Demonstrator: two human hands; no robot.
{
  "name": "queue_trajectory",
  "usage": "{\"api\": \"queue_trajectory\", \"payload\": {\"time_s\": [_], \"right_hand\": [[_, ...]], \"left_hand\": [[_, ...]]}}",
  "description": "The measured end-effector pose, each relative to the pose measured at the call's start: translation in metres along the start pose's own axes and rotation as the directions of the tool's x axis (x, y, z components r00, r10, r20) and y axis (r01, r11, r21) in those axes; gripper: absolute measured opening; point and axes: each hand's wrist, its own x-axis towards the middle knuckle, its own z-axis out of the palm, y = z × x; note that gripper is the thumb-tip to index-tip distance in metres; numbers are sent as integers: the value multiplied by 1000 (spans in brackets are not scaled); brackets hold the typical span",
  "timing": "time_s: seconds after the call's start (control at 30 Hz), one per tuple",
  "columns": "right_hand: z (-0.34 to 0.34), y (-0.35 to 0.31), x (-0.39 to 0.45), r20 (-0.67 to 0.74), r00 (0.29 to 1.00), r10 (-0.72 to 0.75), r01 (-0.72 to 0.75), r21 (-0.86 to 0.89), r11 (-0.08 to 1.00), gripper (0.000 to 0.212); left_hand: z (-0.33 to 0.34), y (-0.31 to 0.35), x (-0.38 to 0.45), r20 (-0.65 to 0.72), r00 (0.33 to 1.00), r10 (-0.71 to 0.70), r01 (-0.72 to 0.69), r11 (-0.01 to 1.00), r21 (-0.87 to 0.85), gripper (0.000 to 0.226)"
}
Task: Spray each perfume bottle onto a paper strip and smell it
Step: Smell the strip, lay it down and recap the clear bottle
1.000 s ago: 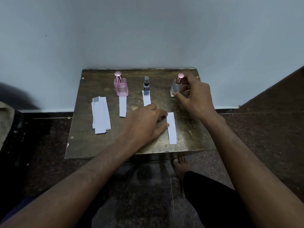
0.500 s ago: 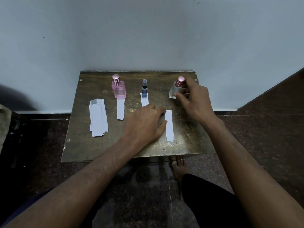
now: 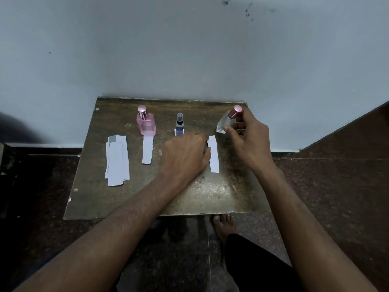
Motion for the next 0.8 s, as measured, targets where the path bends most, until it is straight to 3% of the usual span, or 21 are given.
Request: {"api": "queue_trajectory", "payload": {"time_s": [0.5,0.8], "right_hand": [[2,5,14,74,996,-59,61,-26,998,34],[3,2,16,120,990,-77,81,-23,996,34]], "left_hand": [[4,7,22,-31,999,-40,40,999,-10,33],[1,-2,12,-12,1000,-13,11,990,-140,34]]}}
